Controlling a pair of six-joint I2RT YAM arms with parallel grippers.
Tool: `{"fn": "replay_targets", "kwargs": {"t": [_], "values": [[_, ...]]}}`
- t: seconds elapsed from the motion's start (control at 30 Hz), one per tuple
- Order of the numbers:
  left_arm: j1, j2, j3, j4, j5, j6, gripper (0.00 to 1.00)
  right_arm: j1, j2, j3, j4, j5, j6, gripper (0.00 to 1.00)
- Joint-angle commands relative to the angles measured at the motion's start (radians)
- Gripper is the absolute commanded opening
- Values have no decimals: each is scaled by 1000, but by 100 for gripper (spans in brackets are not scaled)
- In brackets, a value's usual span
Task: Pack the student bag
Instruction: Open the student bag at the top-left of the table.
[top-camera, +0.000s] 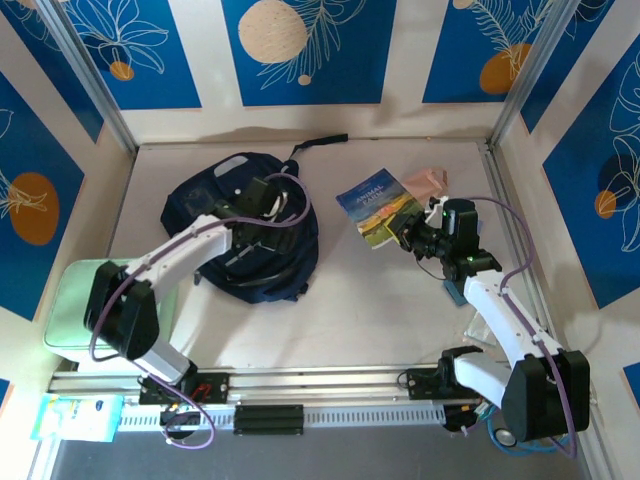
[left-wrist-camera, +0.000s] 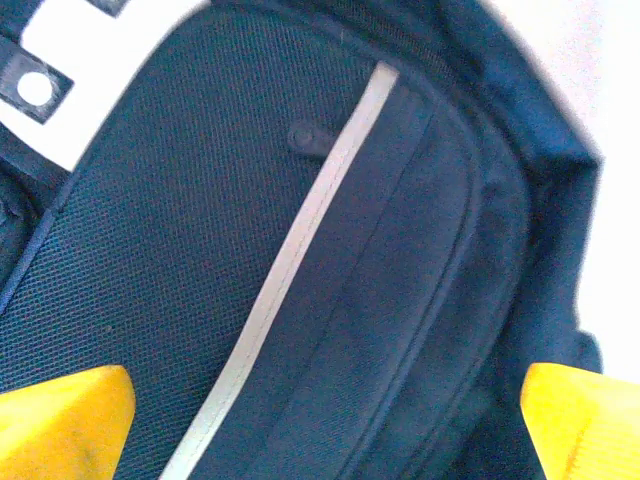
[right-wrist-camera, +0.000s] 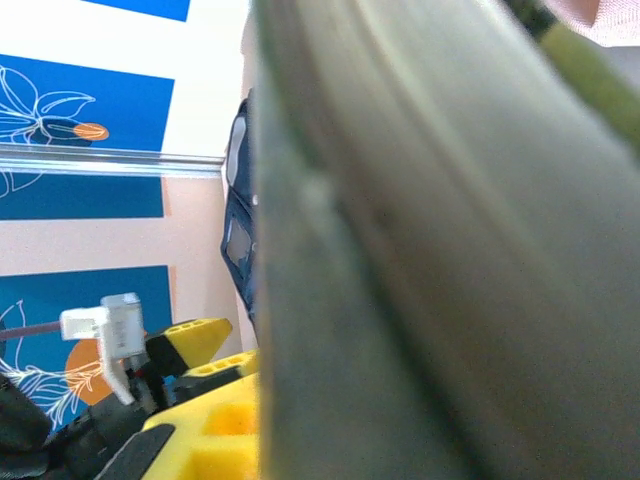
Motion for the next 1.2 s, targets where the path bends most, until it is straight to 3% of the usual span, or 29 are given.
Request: {"fn": "replay_targets", "kwargs": {"t": [0.0,0.17,0.33,0.5,0.83,1.17], "values": [[-39,76,63,-127,-110,120,95,-2,-13,41,27,-8,-26,0],[-68,190,144,-200,-215,100,86,-2,-8,42,21,-7,-23,0],[-88,242,175,-218,-207,107,78,-4,-10,40,13,-3,-23,0],[-106,277,206,-247,-290,106,73,-7,-14,30,30,-9,-15,0],[-112,343,240,-264,-236,87,57,-15,-23,13,40,-17,-3,0],[-113,322,263,-255,-217,83,21,-28,-28,11,34,-22,-3,0]]}}
